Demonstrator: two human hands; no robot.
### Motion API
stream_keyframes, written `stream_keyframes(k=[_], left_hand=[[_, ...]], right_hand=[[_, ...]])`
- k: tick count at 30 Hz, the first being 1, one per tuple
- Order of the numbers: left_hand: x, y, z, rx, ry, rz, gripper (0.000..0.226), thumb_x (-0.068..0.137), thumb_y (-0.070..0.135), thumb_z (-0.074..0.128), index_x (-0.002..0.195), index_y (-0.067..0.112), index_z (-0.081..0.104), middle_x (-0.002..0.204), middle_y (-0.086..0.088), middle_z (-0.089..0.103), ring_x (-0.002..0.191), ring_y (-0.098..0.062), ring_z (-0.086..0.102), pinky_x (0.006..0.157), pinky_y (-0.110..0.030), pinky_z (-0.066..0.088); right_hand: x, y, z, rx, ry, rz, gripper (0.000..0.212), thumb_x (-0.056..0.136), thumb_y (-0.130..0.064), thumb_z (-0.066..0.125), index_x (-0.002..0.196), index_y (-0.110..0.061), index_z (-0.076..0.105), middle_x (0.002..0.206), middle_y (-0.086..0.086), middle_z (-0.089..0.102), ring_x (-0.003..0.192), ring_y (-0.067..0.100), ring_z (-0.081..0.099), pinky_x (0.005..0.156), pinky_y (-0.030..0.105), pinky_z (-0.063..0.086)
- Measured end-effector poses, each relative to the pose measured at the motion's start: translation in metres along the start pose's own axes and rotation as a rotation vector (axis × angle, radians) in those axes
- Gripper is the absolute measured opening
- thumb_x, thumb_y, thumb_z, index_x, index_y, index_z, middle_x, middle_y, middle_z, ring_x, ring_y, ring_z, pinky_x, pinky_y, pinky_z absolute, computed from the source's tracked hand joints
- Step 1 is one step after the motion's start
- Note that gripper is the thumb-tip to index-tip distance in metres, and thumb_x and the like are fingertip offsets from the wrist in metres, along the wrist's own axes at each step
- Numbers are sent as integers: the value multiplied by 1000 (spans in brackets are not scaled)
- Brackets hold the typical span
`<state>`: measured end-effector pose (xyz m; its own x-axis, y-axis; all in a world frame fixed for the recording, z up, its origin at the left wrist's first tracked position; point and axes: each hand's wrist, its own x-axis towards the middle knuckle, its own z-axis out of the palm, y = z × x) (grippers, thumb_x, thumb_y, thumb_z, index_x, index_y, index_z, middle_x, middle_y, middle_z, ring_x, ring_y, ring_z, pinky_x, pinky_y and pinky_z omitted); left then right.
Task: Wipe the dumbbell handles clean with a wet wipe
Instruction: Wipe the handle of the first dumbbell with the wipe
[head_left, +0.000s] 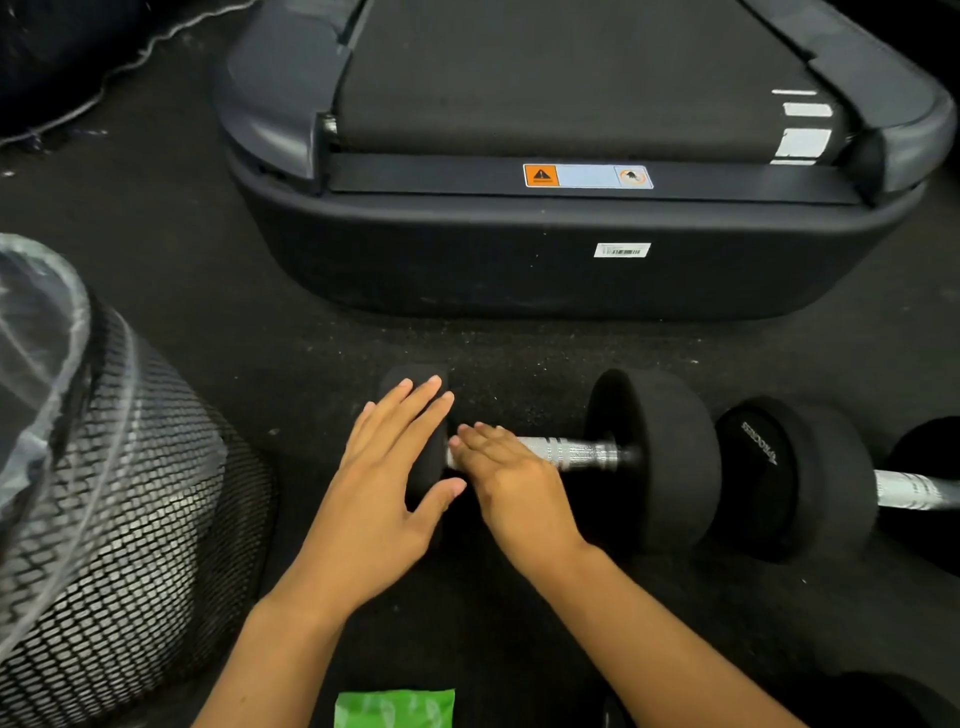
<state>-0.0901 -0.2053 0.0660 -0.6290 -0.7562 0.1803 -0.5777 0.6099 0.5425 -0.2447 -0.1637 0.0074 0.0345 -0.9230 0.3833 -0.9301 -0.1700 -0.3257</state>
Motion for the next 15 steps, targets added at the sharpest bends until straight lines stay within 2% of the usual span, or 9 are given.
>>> stream_keyframes(k=[1,3,5,7,10,13,15], left_hand=[[0,0,0,0,-5,-2,73,82,31,67,143,30,27,151,19,18,140,3,4,114,-23,-2],[-1,-1,0,-1,-12,1,73,81,33,67,143,30,26,151,20,17,140,3,4,114,-21,-3],[-2,-2,0,6,-6,14,73,82,33,66,143,30,27,151,19,17,140,2,4,114,-22,-3],[-1,-2,0,20,-1,18,72,82,33,66,143,28,27,151,18,18,140,2,5,114,-22,-2],[-1,-1,0,17,-14,10,72,82,34,65,143,29,27,151,18,18,140,2,4,114,-21,-3],[-1,-1,1,25,-7,7,73,82,33,66,143,29,26,151,18,17,140,2,4,114,-23,-3],[-1,-1,1,30,2,5,73,82,31,67,143,28,28,151,17,19,140,1,5,114,-25,-1]], right_hand=[[-2,2,0,8,-8,-33,32,79,-9,57,109,-6,68,112,11,67,105,25,63,95,38,42],[-3,8,-3,25,-31,-62,38,73,-2,71,110,-6,67,113,10,67,106,25,63,94,39,44],[2,6,-5,36,-47,4,43,65,0,78,106,-6,69,107,10,69,101,26,65,88,40,49],[4,-1,-3,16,-46,10,41,65,-1,75,106,-4,69,106,12,69,99,26,66,88,39,48],[-3,9,-5,16,-74,-98,41,70,-2,74,111,-5,67,114,11,66,107,26,62,93,38,46],[5,7,-6,66,-64,26,39,68,-1,75,107,-6,69,107,10,69,101,26,65,88,37,49],[6,-1,-3,40,-59,33,42,66,-1,75,107,-5,68,107,10,69,101,26,65,91,36,47]])
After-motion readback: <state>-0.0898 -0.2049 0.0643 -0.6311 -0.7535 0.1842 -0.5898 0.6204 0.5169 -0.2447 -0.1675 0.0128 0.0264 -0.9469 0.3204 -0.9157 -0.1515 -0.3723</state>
